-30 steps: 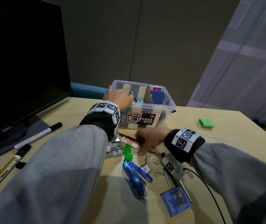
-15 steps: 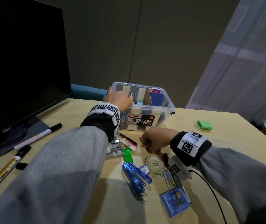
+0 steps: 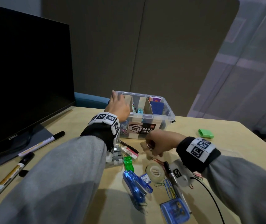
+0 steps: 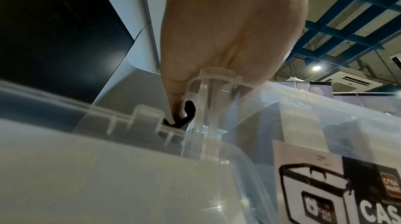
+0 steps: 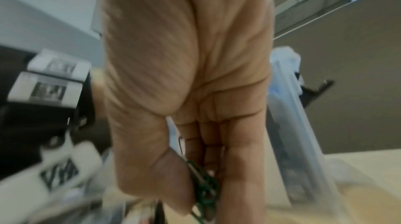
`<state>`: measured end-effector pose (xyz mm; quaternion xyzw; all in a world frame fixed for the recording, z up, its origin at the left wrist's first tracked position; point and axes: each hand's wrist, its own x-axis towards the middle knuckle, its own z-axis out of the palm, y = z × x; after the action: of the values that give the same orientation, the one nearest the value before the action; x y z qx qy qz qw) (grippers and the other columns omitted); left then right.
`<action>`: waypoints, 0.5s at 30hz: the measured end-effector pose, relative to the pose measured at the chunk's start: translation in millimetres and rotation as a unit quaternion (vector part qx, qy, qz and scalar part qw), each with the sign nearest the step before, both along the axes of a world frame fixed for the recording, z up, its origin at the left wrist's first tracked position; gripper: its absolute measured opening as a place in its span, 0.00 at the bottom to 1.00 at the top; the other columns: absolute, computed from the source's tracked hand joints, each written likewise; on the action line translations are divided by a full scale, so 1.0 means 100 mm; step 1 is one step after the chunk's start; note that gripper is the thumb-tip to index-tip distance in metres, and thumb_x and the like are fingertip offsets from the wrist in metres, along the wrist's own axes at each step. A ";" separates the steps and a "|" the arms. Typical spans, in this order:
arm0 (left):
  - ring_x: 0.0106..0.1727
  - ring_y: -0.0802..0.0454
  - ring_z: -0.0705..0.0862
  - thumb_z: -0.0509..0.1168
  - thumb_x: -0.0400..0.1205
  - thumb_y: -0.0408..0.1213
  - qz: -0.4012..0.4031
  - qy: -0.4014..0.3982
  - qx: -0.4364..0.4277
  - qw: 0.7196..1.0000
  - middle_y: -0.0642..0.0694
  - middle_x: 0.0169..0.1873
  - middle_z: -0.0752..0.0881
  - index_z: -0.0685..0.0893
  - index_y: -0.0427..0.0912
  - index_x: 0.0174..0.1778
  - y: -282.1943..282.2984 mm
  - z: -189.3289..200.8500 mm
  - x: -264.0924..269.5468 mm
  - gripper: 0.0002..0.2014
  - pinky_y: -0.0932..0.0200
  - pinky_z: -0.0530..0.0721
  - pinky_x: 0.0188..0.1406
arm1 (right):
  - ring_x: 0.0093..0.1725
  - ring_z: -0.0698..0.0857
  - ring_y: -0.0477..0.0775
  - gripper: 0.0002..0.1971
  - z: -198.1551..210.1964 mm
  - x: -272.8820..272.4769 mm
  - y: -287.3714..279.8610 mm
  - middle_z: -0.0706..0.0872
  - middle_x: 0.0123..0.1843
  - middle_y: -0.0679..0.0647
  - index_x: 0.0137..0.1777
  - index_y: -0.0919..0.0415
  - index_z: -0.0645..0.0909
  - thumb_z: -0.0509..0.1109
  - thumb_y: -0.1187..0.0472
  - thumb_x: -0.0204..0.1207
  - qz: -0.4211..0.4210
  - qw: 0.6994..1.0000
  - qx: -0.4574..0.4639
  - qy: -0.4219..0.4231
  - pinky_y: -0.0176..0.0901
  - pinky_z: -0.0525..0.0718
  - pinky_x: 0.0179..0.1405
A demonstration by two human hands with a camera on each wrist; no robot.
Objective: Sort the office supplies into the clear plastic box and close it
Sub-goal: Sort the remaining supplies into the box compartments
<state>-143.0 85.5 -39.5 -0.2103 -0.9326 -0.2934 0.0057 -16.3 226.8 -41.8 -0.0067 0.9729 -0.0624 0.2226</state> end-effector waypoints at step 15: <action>0.86 0.43 0.39 0.52 0.87 0.27 -0.081 -0.157 0.102 0.979 0.42 0.85 0.36 0.35 0.41 0.86 -0.16 0.01 0.27 0.37 0.40 0.47 0.85 | 0.35 0.90 0.54 0.06 0.69 -0.52 -0.27 0.87 0.38 0.60 0.44 0.67 0.80 0.73 0.75 0.71 -0.120 0.894 -0.324 0.285 0.50 0.91 0.41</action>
<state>-116.3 69.6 -38.9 -0.2351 -0.8667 -0.4161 -0.1433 -68.2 199.8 27.3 0.0212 0.9139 -0.3957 -0.0883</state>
